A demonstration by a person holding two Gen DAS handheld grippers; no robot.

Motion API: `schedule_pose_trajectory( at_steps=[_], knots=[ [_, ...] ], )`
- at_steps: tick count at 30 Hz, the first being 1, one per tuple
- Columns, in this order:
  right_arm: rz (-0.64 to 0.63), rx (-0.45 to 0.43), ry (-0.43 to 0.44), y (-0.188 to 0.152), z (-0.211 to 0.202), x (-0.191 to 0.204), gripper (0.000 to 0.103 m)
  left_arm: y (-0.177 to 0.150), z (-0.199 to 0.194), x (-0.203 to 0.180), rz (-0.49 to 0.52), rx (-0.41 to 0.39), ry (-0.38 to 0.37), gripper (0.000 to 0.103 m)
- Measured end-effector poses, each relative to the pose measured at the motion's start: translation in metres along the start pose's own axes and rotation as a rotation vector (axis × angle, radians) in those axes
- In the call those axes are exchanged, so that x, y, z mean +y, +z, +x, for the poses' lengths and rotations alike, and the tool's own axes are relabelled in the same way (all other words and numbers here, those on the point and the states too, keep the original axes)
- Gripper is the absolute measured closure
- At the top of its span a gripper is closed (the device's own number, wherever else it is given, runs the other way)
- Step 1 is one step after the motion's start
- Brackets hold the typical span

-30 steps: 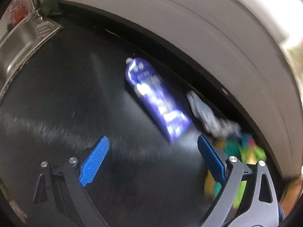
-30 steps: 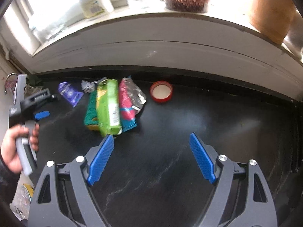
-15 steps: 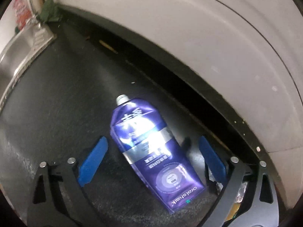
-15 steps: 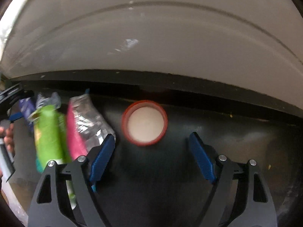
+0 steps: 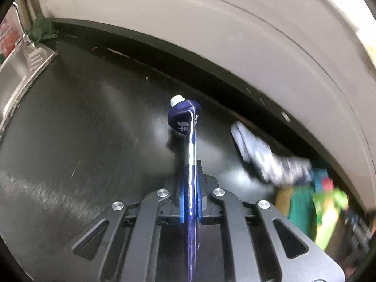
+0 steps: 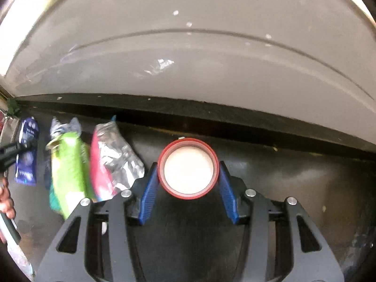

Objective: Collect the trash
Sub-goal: 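Grasp the blue toothbrush with the left tool while the right tool grasps the red lid, then carry toothbrush and red lid over the bin and open both tools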

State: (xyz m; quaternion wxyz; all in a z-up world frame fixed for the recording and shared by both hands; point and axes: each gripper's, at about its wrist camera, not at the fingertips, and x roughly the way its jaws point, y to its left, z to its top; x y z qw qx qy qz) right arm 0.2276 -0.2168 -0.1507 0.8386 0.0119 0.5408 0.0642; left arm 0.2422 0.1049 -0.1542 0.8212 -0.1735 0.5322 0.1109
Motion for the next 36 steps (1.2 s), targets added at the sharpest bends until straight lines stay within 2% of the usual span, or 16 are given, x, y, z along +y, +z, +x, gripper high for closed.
schedule_pose_trajectory(
  at_steps=[7, 15, 21, 26, 32, 36],
  knots=[
    [-0.058, -0.036, 0.017, -0.047, -0.066, 0.016, 0.054, -0.068, -0.07, 0.007, 0.131, 0.015, -0.075, 0.097],
    [-0.105, -0.064, 0.035, -0.104, -0.125, 0.031, 0.054, -0.161, -0.127, 0.018, 0.256, 0.006, -0.085, 0.097],
    [-0.136, -0.082, 0.045, -0.127, -0.147, 0.049, 0.054, -0.193, -0.146, 0.034, 0.303, -0.006, -0.082, 0.097],
    [-0.162, -0.102, 0.068, -0.137, -0.159, 0.073, 0.054, -0.205, -0.166, 0.05, 0.309, -0.04, -0.067, 0.097],
    [-0.272, -0.113, 0.159, -0.141, -0.174, 0.139, 0.054, -0.216, -0.195, 0.092, 0.255, -0.097, -0.02, 0.097],
    [-0.393, -0.101, 0.269, -0.15, -0.179, 0.215, 0.054, -0.229, -0.221, 0.142, 0.193, -0.141, 0.054, 0.097]
  ],
)
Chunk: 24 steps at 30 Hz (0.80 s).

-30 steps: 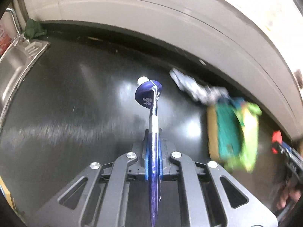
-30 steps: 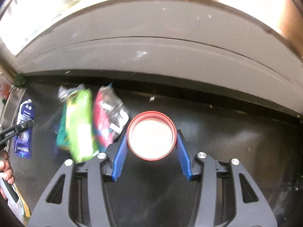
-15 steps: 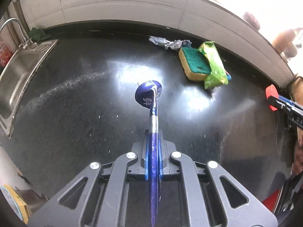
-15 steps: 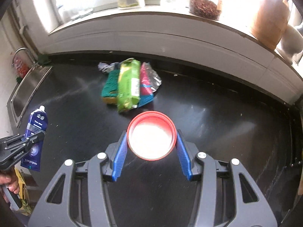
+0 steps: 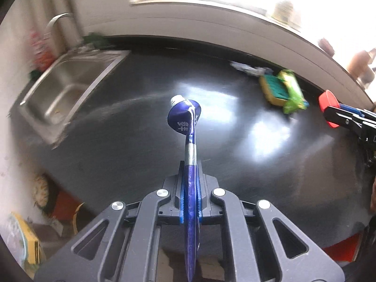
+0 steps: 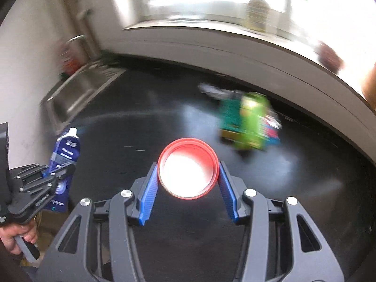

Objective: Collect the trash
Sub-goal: 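Carry toothbrush and red lid over the bin and open both tools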

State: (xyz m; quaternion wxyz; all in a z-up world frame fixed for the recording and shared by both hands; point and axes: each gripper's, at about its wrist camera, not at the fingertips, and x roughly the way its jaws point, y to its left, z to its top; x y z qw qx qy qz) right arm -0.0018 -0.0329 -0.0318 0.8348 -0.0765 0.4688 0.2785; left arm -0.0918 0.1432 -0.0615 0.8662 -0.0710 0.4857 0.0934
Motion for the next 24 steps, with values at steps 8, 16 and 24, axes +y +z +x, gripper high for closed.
schedule_pose_trajectory(
  at_steps=[8, 16, 24],
  knots=[
    [-0.292, 0.092, 0.303, 0.012, 0.043, 0.188, 0.054, -0.071, -0.04, 0.126, -0.198, 0.017, 0.161, 0.097],
    [-0.495, 0.285, 0.472, -0.029, 0.095, 0.337, 0.054, -0.151, -0.039, 0.225, -0.395, 0.103, 0.2, 0.096],
    [-0.58, 0.363, 0.453, -0.053, 0.139, 0.417, 0.053, -0.192, -0.008, 0.277, -0.459, 0.147, 0.167, 0.096]
  ],
)
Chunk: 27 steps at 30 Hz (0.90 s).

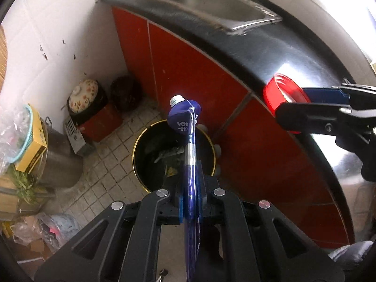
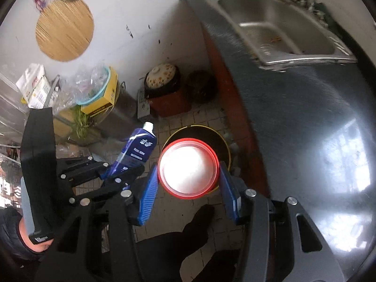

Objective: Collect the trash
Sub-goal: 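Carry toothbrush and red lid over the bin and open both tools, then swing both tools back over the countertop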

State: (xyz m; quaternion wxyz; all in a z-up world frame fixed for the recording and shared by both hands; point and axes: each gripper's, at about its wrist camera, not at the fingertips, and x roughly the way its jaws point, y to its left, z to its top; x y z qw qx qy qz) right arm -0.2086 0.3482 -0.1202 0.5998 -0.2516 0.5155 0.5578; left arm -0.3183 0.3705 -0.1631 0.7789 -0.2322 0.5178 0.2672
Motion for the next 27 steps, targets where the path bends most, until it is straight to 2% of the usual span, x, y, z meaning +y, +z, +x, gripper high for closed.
schedule_pose_trajectory(
  at_steps=[6, 8, 9, 10, 11, 13, 18, 20, 23, 27],
  knots=[
    [0.003, 0.019, -0.018, 0.021, 0.027, 0.011, 0.053, 0.006, 0.016, 0.024, -0.006, 0.006, -0.035, 0.096],
    [0.007, 0.026, -0.029, 0.026, 0.031, 0.011, 0.052, 0.01, 0.02, 0.031, 0.0, -0.003, -0.025, 0.093],
    [0.013, 0.039, -0.033, 0.029, 0.034, 0.01, 0.043, 0.012, 0.022, 0.034, -0.003, -0.006, -0.01, 0.09],
    [0.018, 0.039, -0.034, 0.03, 0.035, 0.008, 0.035, 0.014, 0.024, 0.037, -0.006, -0.002, -0.011, 0.075],
    [0.023, 0.032, -0.034, 0.031, 0.034, 0.007, 0.034, 0.016, 0.025, 0.039, -0.009, 0.001, -0.01, 0.051],
    [0.026, 0.035, -0.031, 0.03, 0.032, 0.003, 0.033, 0.018, 0.022, 0.042, -0.013, -0.026, 0.005, 0.035],
    [0.048, 0.014, -0.037, 0.022, 0.016, -0.006, 0.033, 0.018, 0.02, 0.044, -0.02, -0.026, 0.011, 0.034],
    [0.069, -0.001, -0.04, 0.016, 0.005, -0.014, 0.033, 0.019, 0.018, 0.045, -0.027, -0.026, 0.02, 0.03],
    [0.104, -0.038, -0.063, 0.003, -0.019, -0.03, 0.031, 0.02, 0.01, 0.041, -0.035, -0.034, 0.011, 0.025],
    [0.183, -0.111, -0.122, -0.024, -0.067, -0.065, 0.027, 0.024, -0.005, 0.012, -0.006, -0.06, 0.002, 0.017]
  ],
)
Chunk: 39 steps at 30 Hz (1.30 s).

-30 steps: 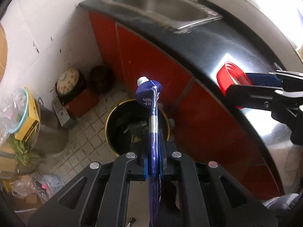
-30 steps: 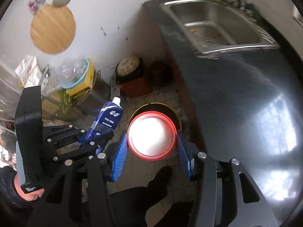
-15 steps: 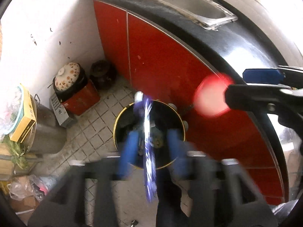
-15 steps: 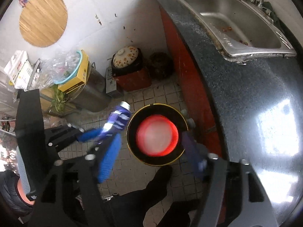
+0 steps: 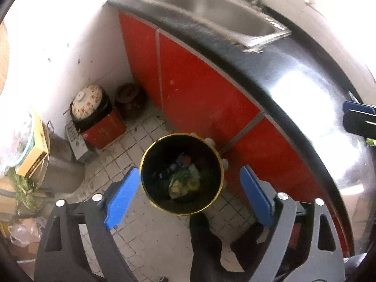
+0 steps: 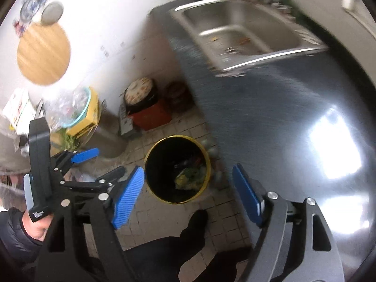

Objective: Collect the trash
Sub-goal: 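Swing both tools back over the countertop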

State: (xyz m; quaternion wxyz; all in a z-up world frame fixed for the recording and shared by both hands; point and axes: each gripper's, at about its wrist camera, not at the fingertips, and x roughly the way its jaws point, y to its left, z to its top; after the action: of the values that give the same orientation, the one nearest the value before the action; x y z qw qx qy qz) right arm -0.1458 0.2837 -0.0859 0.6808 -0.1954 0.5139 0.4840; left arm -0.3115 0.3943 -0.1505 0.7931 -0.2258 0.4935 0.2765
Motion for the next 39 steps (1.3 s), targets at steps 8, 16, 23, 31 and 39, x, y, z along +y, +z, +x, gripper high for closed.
schedule_pose_trajectory(
  at_steps=[8, 16, 23, 31, 39],
  knots=[
    [0.265, -0.157, -0.185, -0.066, -0.115, -0.138, 0.026, 0.023, -0.026, -0.144, 0.219, -0.049, -0.145, 0.015],
    [0.549, -0.261, -0.378, -0.18, -0.211, -0.265, 0.025, 0.013, -0.042, -0.327, 0.49, -0.049, -0.321, 0.015],
    [0.684, -0.309, -0.432, -0.259, -0.257, -0.34, 0.025, -0.015, -0.042, -0.446, 0.645, -0.036, -0.372, 0.015],
    [0.65, -0.302, -0.393, -0.268, -0.256, -0.376, 0.026, -0.024, -0.026, -0.503, 0.608, -0.01, -0.346, 0.015],
    [0.617, -0.271, -0.329, -0.228, -0.224, -0.426, 0.029, 0.003, 0.012, -0.536, 0.615, 0.022, -0.314, 0.015]
  ],
)
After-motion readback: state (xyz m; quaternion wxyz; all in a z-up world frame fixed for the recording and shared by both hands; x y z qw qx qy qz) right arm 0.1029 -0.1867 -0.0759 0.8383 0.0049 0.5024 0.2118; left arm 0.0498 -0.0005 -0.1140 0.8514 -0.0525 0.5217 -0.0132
